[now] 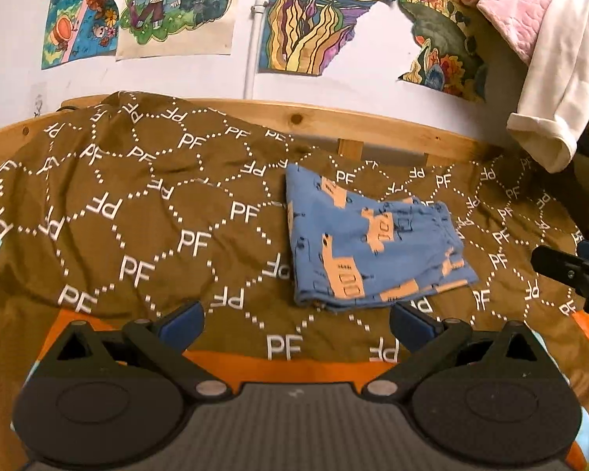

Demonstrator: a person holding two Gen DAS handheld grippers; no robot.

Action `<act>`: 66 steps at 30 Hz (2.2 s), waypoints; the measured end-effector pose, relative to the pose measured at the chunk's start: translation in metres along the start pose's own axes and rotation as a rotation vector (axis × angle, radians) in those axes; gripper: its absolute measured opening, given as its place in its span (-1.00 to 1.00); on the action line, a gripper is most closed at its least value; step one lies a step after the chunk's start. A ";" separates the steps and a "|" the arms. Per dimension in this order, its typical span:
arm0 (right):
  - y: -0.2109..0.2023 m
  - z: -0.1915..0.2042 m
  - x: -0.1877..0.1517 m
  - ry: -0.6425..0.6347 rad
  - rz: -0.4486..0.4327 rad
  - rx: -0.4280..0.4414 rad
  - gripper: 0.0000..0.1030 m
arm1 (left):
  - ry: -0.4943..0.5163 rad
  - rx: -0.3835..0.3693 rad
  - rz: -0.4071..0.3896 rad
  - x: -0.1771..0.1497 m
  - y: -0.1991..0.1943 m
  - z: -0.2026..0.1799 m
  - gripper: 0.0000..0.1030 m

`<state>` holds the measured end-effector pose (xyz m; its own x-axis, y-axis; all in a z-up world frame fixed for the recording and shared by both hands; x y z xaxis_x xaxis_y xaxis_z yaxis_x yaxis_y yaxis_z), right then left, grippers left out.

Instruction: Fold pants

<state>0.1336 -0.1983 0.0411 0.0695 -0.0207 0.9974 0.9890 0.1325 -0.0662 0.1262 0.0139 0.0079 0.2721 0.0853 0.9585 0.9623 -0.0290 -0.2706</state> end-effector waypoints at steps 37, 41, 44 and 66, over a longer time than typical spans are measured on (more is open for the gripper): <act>-0.030 0.005 -0.044 0.019 0.068 0.008 0.99 | 0.048 0.055 0.042 -0.030 -0.017 -0.006 1.00; -0.030 0.005 -0.044 0.018 0.071 0.011 0.99 | 0.045 0.059 0.045 -0.030 -0.018 -0.005 1.00; -0.030 0.005 -0.044 0.018 0.070 0.011 0.99 | 0.045 0.058 0.045 -0.030 -0.017 -0.004 1.00; -0.029 0.005 -0.044 0.018 0.075 0.008 0.99 | 0.045 0.064 0.048 -0.031 -0.019 -0.004 1.00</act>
<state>0.1011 -0.1967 -0.0008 0.1461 -0.0286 0.9889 0.9797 0.1425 -0.1406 0.0994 0.0082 -0.0162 0.3191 0.0403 0.9469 0.9467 0.0319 -0.3204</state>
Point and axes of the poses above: each gripper's, at about its wrist camera, not at the fingertips, and y roughly the way its jaws point, z to its left, x to its top, the point moved 2 cm from there along y, roughly the way its jaws point, and after that the axes turned 14 degrees about -z, right-handed, at the moved point
